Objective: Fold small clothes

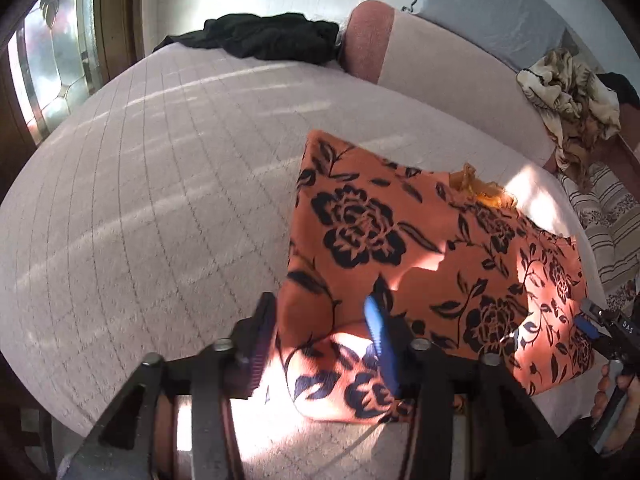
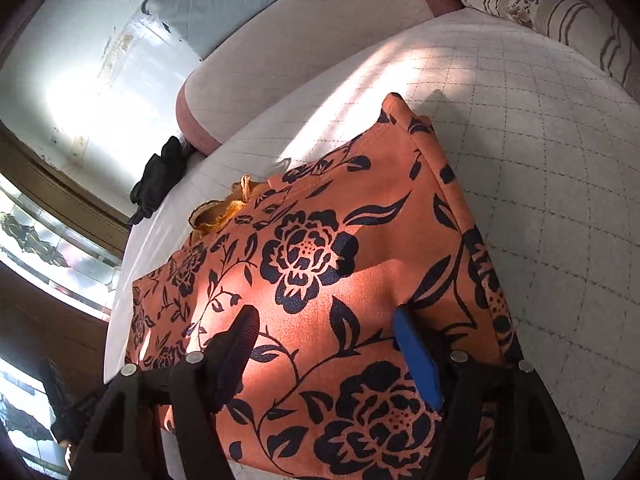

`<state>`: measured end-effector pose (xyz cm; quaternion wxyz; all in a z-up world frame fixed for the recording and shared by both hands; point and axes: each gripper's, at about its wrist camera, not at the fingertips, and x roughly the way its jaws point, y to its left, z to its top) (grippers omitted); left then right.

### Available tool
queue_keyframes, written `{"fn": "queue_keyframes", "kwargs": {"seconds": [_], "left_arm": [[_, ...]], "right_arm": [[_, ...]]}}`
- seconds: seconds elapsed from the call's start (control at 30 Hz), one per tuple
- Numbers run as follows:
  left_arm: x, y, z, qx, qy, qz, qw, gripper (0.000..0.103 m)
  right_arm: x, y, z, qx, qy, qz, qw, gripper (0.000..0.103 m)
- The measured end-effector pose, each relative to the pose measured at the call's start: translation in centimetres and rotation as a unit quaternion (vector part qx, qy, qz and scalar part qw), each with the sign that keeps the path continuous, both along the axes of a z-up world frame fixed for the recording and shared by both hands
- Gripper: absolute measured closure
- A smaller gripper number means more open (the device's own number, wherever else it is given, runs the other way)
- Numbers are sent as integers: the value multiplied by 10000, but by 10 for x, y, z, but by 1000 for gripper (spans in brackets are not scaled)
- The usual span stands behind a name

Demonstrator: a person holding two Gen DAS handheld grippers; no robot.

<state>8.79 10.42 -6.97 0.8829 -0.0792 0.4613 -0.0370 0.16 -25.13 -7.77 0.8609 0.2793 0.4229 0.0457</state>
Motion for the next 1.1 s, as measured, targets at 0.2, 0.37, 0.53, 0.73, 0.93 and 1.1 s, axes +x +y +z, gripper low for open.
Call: {"fn": "queue_keyframes", "kwargs": {"seconds": [0.2,0.37,0.53,0.73,0.93,1.1], "left_arm": [[100,-9,-15,418,295,-147,9986,67],[170,17,-32,727,760,691,9920,89],[136,19,-5,704,356,727,9942,76],[52,-10,21,794,-255,484,9953,27],[23,-45,-4,773,57,36,9970,27],[19,-49,-21,812,237,79,9964,27]], "right_arm": [[-4,0,-4,63,-174,18,9998,30],[-7,-8,-6,272,-228,5,9994,30],[-6,-8,-7,332,-237,-30,9992,30],[-5,12,25,177,-435,171,9987,28],[65,20,10,604,133,555,9965,27],[91,-11,11,1037,234,-226,9941,28]]}}
